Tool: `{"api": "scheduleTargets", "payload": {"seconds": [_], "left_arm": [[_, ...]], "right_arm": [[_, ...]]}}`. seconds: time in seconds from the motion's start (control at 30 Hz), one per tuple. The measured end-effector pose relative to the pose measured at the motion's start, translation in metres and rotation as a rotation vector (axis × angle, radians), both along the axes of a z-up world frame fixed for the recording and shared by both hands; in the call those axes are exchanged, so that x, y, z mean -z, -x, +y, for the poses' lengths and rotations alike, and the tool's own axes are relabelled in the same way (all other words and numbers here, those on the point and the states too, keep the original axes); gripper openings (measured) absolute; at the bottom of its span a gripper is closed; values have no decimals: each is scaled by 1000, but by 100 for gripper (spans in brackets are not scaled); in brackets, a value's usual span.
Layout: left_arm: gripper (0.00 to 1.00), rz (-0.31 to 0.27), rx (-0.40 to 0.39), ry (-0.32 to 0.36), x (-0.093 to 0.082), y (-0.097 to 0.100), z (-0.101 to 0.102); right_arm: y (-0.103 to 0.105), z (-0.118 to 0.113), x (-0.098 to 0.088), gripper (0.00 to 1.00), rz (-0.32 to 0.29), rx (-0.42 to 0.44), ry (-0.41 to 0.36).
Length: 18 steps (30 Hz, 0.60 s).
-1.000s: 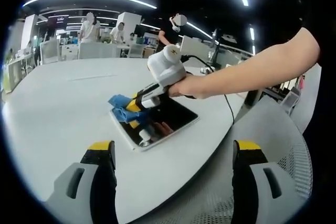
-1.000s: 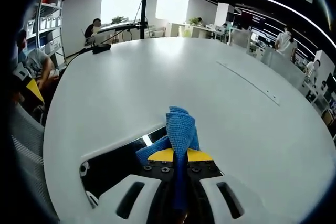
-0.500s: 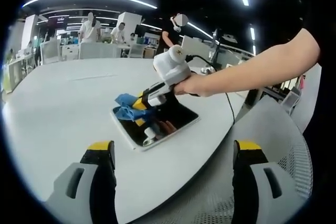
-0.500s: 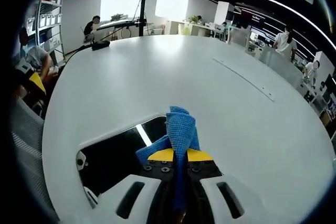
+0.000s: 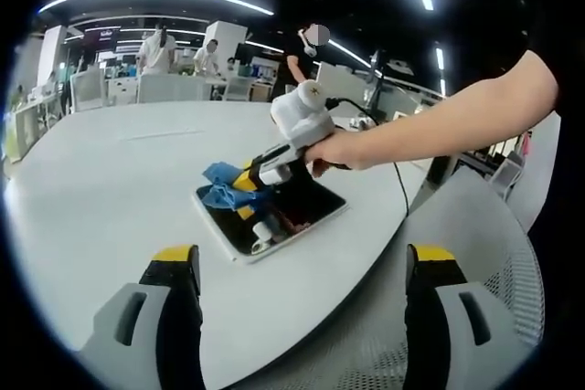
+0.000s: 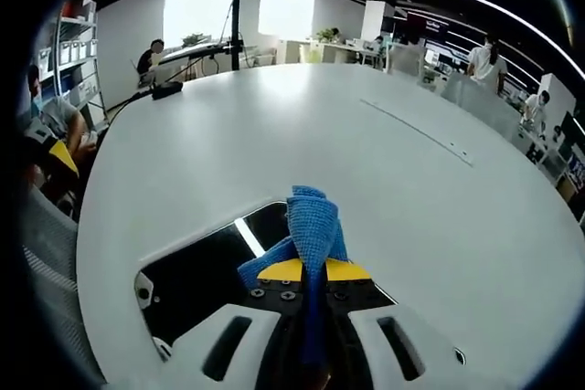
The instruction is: Wipe the mirror surface with the cleaning cloth until all visible marks leave the cleaned area.
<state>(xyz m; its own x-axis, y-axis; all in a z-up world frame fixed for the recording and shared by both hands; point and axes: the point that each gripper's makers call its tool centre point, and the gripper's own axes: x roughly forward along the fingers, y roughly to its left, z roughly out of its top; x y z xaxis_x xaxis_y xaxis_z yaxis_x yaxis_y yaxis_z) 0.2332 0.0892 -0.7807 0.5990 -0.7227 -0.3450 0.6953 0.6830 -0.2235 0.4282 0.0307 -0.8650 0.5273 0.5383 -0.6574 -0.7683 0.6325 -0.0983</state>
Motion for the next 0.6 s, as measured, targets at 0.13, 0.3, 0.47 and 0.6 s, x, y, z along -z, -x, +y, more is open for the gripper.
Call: {"api": "scheduleTargets", "payload": {"seconds": [0.13,0.3,0.47,0.6], "left_arm": [[92,-2,-2,1,0,0,1],[92,0,0,-2,0,0,0],[92,0,1,-2,0,0,0],[92,0,2,-2,0,0,0]], "right_arm": [[0,0,0,0,11,25,-24],[1,0,0,0,16,37,-34],[6,0,1,0,24,47,-54],[12,-1,1,0,18,44,-69]]}}
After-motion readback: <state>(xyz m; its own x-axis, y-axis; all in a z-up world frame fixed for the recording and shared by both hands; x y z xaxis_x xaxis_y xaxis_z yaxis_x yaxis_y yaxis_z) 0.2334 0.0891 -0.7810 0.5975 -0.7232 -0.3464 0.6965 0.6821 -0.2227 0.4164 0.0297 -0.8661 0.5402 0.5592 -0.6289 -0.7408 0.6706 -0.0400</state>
